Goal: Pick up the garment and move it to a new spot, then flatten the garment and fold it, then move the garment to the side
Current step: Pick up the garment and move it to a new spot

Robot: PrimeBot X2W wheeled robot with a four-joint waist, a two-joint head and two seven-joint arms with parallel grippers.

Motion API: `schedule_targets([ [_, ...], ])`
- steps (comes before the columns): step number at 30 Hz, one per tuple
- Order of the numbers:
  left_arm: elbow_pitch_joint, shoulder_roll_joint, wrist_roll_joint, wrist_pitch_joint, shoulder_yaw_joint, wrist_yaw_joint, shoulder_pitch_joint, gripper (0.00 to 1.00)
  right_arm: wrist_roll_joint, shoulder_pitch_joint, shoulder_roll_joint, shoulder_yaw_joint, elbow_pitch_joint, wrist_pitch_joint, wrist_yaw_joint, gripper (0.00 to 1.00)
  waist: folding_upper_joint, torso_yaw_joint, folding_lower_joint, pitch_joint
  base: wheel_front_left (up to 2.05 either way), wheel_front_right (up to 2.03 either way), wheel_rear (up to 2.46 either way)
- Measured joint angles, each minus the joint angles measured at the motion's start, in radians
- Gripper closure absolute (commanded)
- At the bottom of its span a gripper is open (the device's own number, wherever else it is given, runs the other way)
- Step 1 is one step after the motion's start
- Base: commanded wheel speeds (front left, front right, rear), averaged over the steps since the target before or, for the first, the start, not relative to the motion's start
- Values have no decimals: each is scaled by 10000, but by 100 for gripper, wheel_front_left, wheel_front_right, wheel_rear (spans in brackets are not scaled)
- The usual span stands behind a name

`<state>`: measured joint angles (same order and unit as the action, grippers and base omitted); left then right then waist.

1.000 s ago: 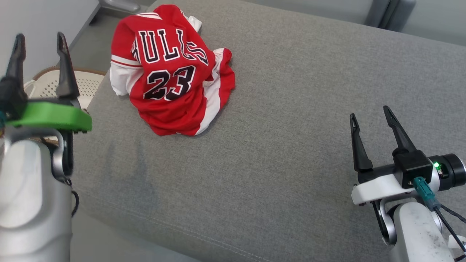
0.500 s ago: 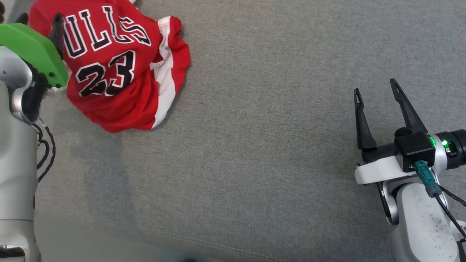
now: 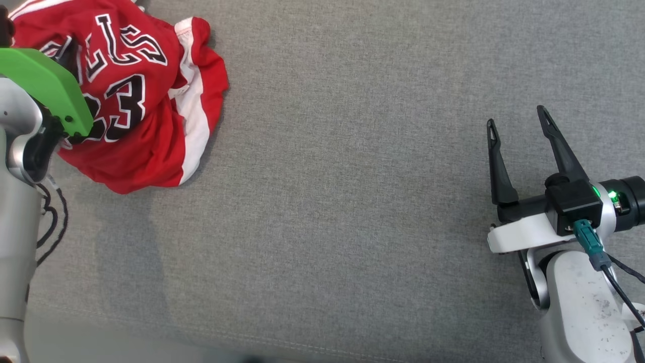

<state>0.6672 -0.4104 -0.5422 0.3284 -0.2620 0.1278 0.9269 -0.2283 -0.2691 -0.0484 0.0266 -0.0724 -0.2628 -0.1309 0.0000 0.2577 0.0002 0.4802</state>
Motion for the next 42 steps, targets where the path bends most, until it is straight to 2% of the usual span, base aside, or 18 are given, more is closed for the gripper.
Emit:
schedule_targets([
  [8, -706, -573, 690, -1475, -859, 0, 602, 100, 523, 137, -2, -12, -169, 2, 0, 0, 0, 6, -2, -661, 0, 0, 0],
  [16, -1998, -665, 886, -1760, -2520, 0, 1594, 100, 1221, 462, -2, 117, -268, 2, 0, 0, 0, -347, -2, -1567, 0, 0, 0],
  [22, -2915, -115, 430, -1850, -3517, 10, 2486, 100, 1630, 644, -6, 345, -228, 0, 0, 0, 0, -1146, -2, -1999, 0, 0, 0],
  [27, -3231, 596, -301, -1873, -3662, 12, 3043, 100, 1831, 898, -10, 706, -178, 0, 0, 0, 0, -2082, -2, -2195, 0, 0, 0],
  [34, -2236, 1250, -901, -1906, -3672, -140, 2505, 100, 2182, 995, -13, 1269, -132, 0, 0, 0, 1, -3353, -3, -2215, 0, 0, 0],
  [37, -1150, 1517, -1338, -2268, -3555, -387, 1537, 100, 2284, 987, -19, 1381, -109, 2, 0, 0, 0, -3873, -3, -2107, 0, 0, 0],
  [42, 717, 1561, -1469, -3162, -3400, -723, 322, 100, 2452, 803, -17, 1246, -38, 0, 0, 0, 1, -4420, -2, -1733, 0, 0, 0],
])
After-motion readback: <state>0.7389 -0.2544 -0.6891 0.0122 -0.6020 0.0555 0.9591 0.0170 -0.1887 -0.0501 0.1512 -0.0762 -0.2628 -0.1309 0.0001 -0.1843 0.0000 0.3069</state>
